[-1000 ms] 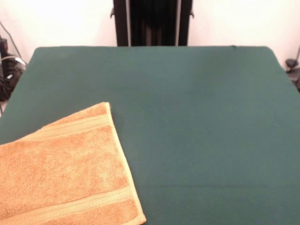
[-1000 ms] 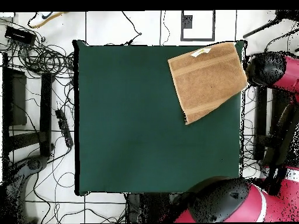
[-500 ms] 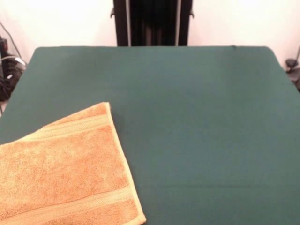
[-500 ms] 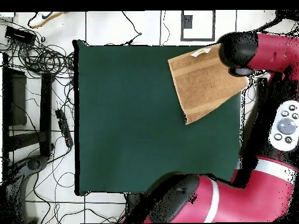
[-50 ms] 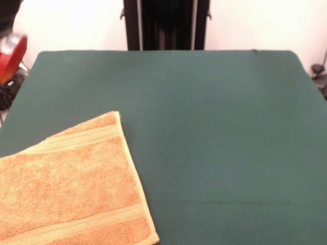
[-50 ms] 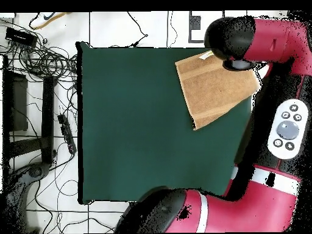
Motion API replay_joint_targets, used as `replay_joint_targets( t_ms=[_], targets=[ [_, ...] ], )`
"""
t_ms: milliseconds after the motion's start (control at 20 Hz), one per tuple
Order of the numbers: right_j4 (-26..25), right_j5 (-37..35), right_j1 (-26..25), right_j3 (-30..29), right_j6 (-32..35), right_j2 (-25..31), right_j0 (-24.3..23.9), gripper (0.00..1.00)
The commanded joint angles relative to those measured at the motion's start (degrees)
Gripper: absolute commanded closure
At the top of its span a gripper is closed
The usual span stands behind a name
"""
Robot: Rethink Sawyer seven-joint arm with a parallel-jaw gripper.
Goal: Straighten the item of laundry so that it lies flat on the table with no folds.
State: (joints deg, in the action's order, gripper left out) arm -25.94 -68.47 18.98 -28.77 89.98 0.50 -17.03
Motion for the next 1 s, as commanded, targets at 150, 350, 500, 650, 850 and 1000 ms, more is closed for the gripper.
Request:
replay_joint_targets(
  t_ms=[150, 350, 500, 650, 850, 1000],
  targets=[
    [5.34, -8.47, 0.98, -4.81, 16.72, 0.19, 3.23, 0.0],
    [7.41, -10.02, 1.37, -5.28, 19.96, -0.12, 3.75, 0.0],
    [5.9, -9.72, -0.81, -2.94, 20.87, -1.61, 4.73, 0.0],
    [2.06, -9.78, -4.37, 0.99, 24.74, -5.24, 6.76, 0.0],
    [2.55, -9.32, -5.74, 0.86, 32.76, -7.48, 7.56, 0.0],
    [4.45, -8.5, -5.45, -0.63, 34.84, -7.64, 7.44, 0.0]
  ],
)
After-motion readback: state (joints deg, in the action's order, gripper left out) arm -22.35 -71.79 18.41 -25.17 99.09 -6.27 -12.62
